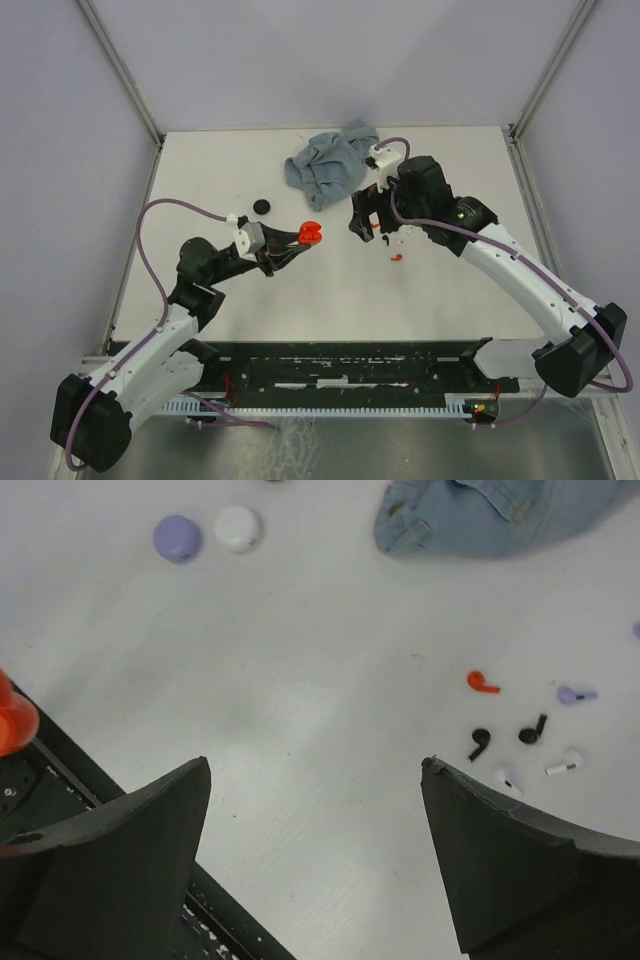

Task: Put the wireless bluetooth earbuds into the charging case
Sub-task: Pick up the earbud from the center of the board.

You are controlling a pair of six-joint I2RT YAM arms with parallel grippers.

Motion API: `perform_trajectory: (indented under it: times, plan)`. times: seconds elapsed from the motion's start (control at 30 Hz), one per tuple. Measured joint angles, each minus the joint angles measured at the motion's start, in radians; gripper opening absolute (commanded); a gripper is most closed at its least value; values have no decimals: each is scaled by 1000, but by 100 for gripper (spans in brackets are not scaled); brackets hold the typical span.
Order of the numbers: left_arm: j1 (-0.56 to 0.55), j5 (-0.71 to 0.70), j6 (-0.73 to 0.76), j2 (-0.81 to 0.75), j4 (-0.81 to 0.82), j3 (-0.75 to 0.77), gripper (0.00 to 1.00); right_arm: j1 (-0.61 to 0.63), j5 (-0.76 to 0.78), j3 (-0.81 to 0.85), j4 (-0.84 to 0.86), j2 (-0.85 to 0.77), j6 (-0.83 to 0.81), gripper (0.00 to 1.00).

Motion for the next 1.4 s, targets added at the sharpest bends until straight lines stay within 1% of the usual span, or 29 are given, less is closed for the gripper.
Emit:
perform_trajectory:
  times: [0.17,0.27,0.37,0.53,0.7,0.83,1.07,1.17,1.27,1.4]
  plan:
    - [0,-73,34,-16,-36,-23,3,-5,162,-16,-101,32,72,92]
    - [0,-106,36,-16,-42,-28,3,-14,241,-38,-140,89,126,91]
    - [0,-149,35,-28,-8,-66,3,-38,305,-54,-171,173,196,88]
    - [0,-192,33,-34,51,-126,3,-80,376,-87,-172,274,349,86]
    - [0,-195,32,-33,92,-127,3,-111,444,-114,-153,347,486,73]
    - [0,-195,32,-32,104,-127,3,-130,473,-146,-136,392,558,67]
    - [0,-194,32,-27,106,-127,3,-156,477,-164,-92,457,626,50]
    - [0,-193,33,-18,106,-127,3,-165,473,-167,-72,478,642,45]
    - [0,-192,33,-10,106,-127,3,-173,472,-167,-55,499,650,42]
    - [0,-192,33,-8,105,-127,3,-182,464,-167,-37,515,661,41]
